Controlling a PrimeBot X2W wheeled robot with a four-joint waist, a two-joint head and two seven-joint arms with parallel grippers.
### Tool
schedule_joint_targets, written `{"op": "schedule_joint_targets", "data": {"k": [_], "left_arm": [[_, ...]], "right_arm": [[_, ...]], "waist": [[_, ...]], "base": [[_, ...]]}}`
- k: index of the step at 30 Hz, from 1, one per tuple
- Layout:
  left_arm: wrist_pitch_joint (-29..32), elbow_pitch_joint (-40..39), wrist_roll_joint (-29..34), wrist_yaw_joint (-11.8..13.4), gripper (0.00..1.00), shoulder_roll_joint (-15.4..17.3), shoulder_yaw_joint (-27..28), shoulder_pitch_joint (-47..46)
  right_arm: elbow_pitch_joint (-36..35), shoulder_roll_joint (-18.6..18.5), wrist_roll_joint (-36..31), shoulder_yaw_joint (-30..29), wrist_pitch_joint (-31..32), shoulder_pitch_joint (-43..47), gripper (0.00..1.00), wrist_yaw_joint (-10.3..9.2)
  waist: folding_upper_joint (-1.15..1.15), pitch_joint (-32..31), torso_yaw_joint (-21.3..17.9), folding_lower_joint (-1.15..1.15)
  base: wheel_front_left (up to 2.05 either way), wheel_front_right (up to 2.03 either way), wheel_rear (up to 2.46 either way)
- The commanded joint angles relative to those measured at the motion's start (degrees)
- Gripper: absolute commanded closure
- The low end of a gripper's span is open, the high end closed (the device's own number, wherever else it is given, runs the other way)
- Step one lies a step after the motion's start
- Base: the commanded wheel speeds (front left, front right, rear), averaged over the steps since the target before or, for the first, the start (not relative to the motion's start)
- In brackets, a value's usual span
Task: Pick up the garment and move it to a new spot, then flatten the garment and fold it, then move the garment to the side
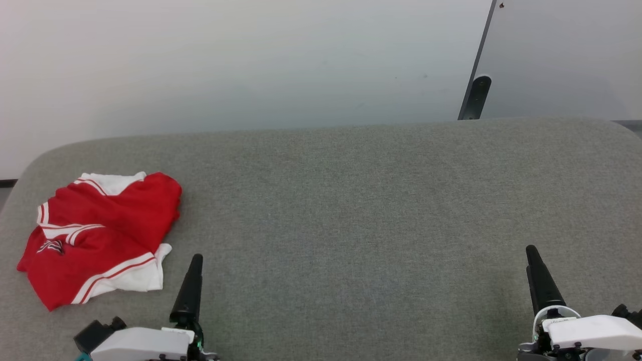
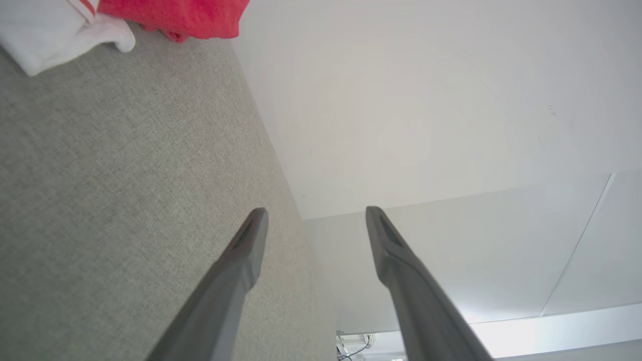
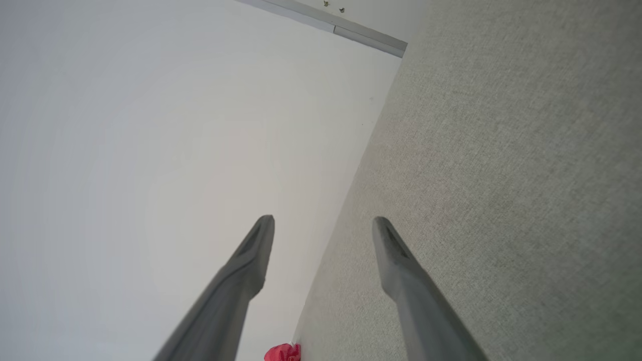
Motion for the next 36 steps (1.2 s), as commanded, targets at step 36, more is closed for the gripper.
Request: {"op": "schedule_joint_targets", "data": {"k": [36], "left_arm": [[-6.81, -7.2, 49.87, -0.23, 0.0, 0.75, -0.68, 1.25]], "right_arm": [[-0.03, -0.06, -48.26, -1.0, -6.94, -1.69, 0.0, 0.05]], "waist": [[0.0, -0.61, -0.05, 0.0]], "base": [[0.0, 0.0, 0.0]]}}
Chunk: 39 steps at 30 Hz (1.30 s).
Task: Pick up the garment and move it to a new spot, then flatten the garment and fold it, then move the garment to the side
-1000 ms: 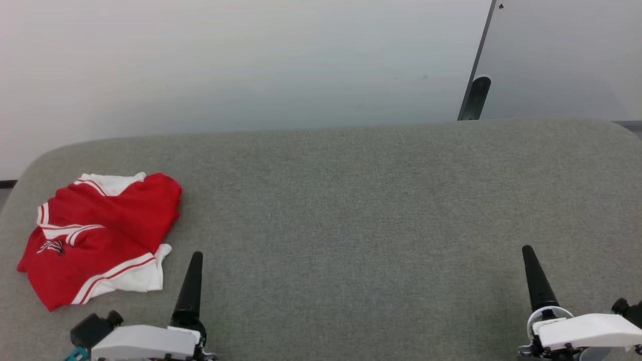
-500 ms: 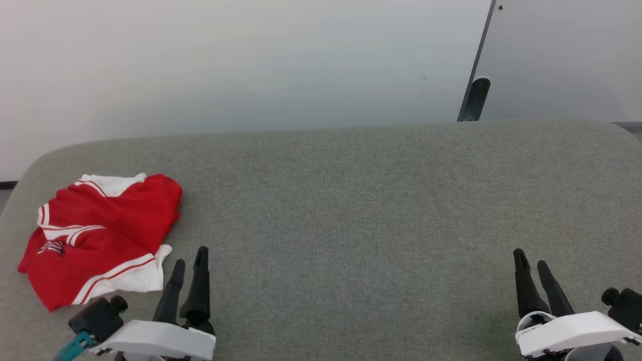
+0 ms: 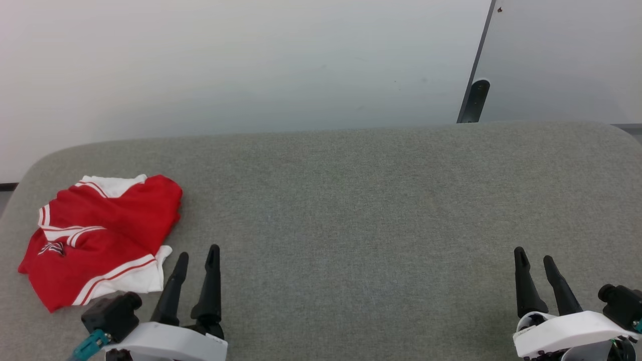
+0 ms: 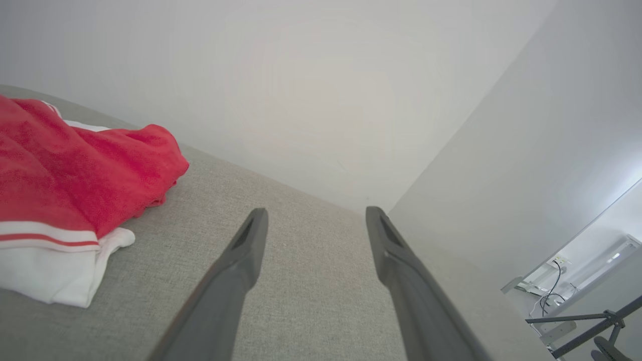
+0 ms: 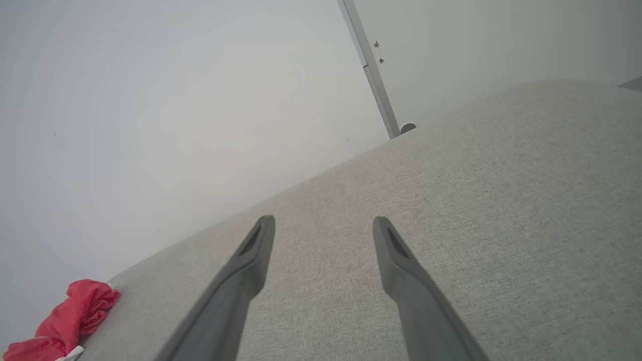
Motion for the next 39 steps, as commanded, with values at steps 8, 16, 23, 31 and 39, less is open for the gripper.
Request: {"op": "schedule_joint_targets", "data": {"k": [8, 16, 23, 31, 39], "left_arm": [[-1.53, -2.29, 6.17, -0.21, 0.0, 1.39, -1.46, 0.04], [-2.62, -3.35, 10.74, -0.24, 0.0, 1.75, -1.84, 0.08], [-3.54, -4.47, 14.52, -0.26, 0.0, 2.08, -2.06, 0.41], [-4.49, -5.54, 18.47, -0.28, 0.0, 2.35, -2.42, 0.81], [-5.32, -5.92, 20.59, -0.27, 0.0, 2.37, -2.58, 1.1]], "right_arm": [[-0.14, 0.01, -5.47, 0.13, -1.77, -1.66, 0.0, 0.04], [0.18, 0.0, -9.66, 0.19, -2.84, -2.17, 0.0, 0.04], [0.17, -0.01, -13.22, 0.31, -3.75, -2.49, 0.0, 0.05], [0.03, -0.02, -17.27, 0.32, -4.73, -2.64, 0.0, 0.05], [-0.16, -0.02, -20.58, 0.57, -5.46, -2.22, 0.0, 0.05]], "waist": [[0.0, 0.16, -0.16, 0.0], [0.0, 0.37, -0.38, 0.0], [0.0, 0.5, -0.51, 0.0], [0.0, 0.46, -0.42, 0.0], [0.0, 0.31, -0.06, 0.0]], "base": [[0.0, 0.0, 0.0], [0.0, 0.0, 0.0], [0.0, 0.0, 0.0], [0.0, 0.0, 0.0], [0.0, 0.0, 0.0]]}}
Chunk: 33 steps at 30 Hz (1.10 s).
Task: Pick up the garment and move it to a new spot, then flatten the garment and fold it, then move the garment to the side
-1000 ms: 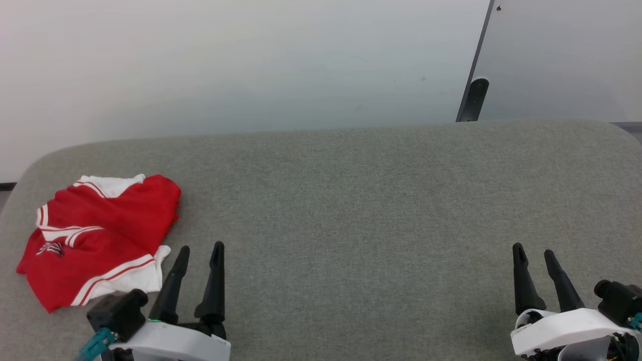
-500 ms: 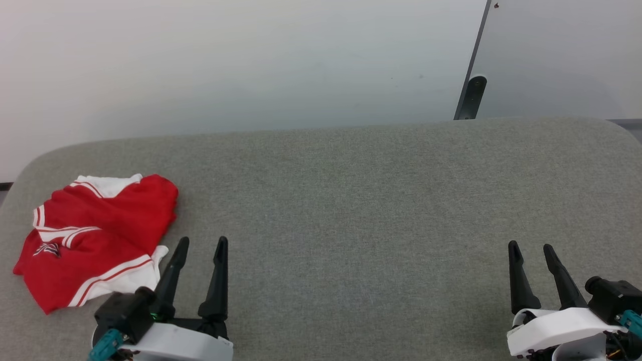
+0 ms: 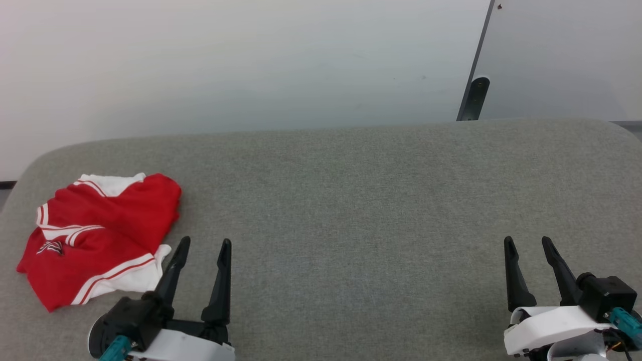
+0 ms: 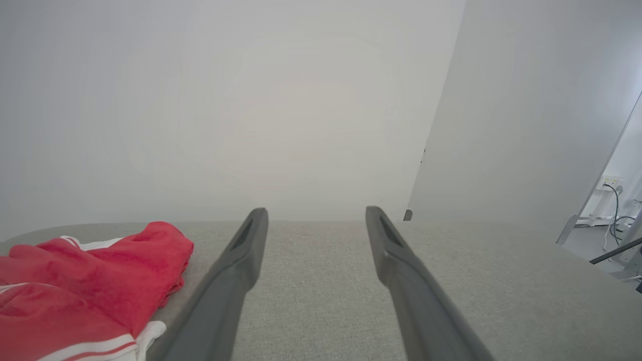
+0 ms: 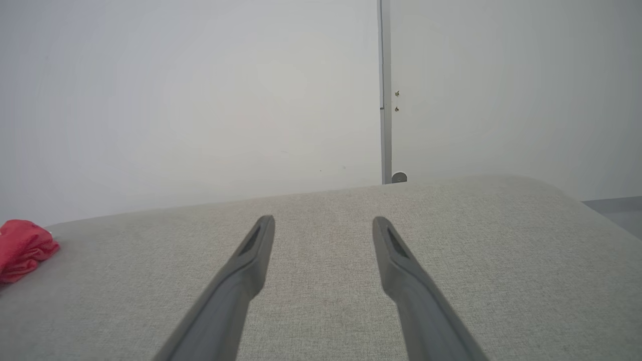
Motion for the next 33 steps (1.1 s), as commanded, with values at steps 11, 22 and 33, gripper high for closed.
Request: {"op": "schedule_joint_targets", "data": {"k": [11, 22, 33], "left_arm": [[-1.49, 2.27, 3.61, -0.11, 0.0, -0.18, 2.24, 0.34], [-2.1, 4.06, 7.14, 1.72, 0.0, -1.38, 7.65, 2.2], [-2.1, 4.16, 6.5, 1.93, 0.0, -2.09, 11.13, 4.66]], "right_arm": [[0.03, 0.02, -6.59, 1.66, -1.47, 0.87, 0.0, 0.06], [1.27, 0.03, -8.13, 7.1, -2.06, 0.8, 0.0, 0.05], [2.66, 0.01, -7.07, 10.58, -2.06, -0.21, 0.0, 0.05]], "waist": [[0.0, -1.51, 4.55, 0.0], [0.0, -3.98, 14.54, 0.0], [0.0, -4.71, 20.64, 0.0]], "base": [[0.0, 0.0, 0.0], [0.0, 0.0, 0.0], [0.0, 0.0, 0.0]]}}
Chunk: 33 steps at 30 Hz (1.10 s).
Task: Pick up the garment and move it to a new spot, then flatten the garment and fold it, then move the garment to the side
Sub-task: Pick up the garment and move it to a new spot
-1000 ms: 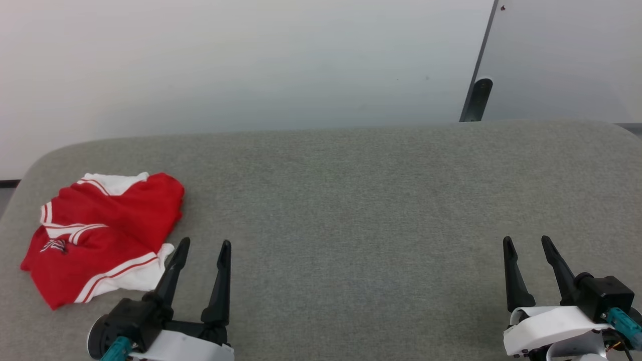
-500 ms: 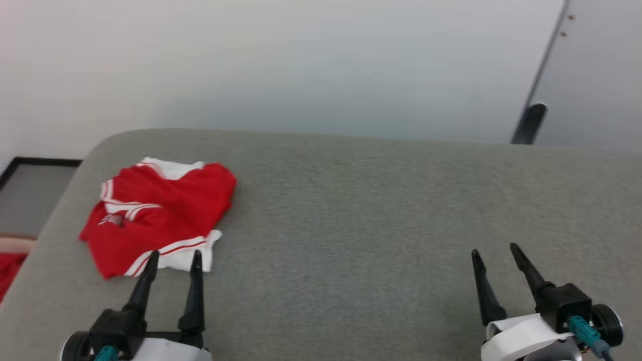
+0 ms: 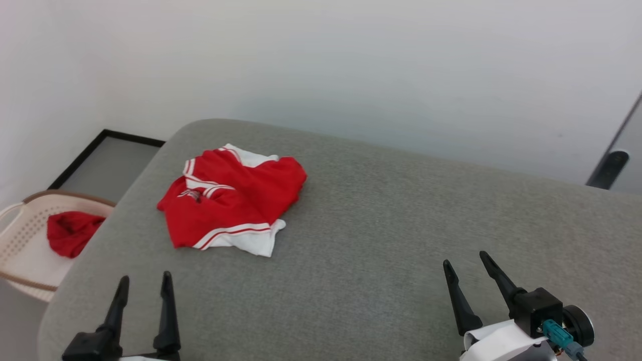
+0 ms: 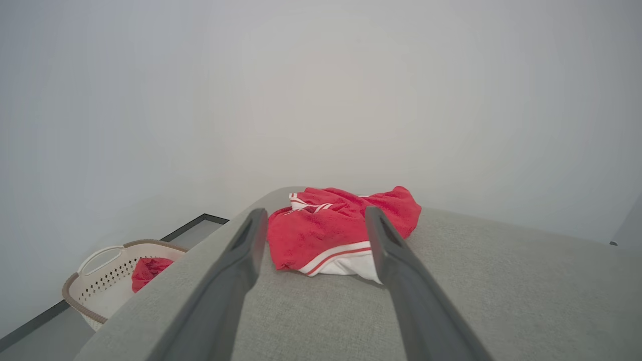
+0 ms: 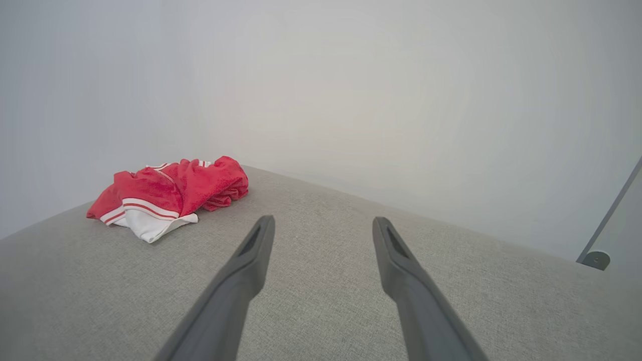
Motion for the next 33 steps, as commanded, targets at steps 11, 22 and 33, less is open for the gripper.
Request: {"op": "schedule_joint_targets", "data": {"k": [11, 22, 33], "left_arm": [[4.76, 1.04, -7.68, -1.0, 0.0, 1.74, 1.33, -8.88], [30.47, 7.27, -20.43, -1.75, 0.0, 13.24, -0.74, -35.43], [53.64, 28.68, -26.81, 0.48, 0.0, 20.94, -2.39, -53.09]], "right_arm": [[0.44, -0.16, -2.65, 0.51, 0.09, -4.0, 0.0, 0.02], [-3.54, -4.11, -2.34, 2.41, 1.97, -10.51, 0.0, 0.01], [-11.75, -7.73, -0.88, 2.66, 4.37, -12.48, 0.0, 0.01]], "waist": [[0.0, 6.33, -0.18, 0.0], [0.0, 20.49, -6.5, 0.0], [0.0, 30.2, -12.86, 0.0]], "base": [[0.0, 0.0, 0.0], [0.0, 0.0, 0.0], [0.0, 0.0, 0.0]]}}
